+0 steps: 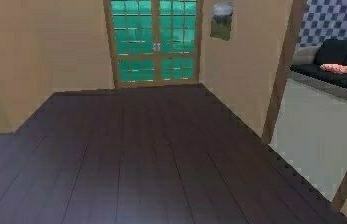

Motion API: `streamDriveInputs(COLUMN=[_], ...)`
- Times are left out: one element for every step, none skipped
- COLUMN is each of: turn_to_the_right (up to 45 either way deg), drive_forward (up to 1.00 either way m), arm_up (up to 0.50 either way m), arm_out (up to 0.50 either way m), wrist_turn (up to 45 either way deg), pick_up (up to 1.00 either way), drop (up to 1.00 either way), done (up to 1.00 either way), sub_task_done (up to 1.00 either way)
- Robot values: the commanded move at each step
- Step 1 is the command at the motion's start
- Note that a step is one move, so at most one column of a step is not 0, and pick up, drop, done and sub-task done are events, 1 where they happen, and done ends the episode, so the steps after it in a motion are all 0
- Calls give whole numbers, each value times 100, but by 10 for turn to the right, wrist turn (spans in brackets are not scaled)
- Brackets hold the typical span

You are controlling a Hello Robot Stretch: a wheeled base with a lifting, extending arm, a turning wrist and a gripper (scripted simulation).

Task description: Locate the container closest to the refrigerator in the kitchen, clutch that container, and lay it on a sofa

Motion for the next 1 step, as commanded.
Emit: streamDriveInputs(turn_to_the_right=[-180], drive_forward=[0], arm_up=[0], arm_out=[0], wrist_turn=[0], pick_up=[0], drop=[0], done=[0], sub_task_done=[0])
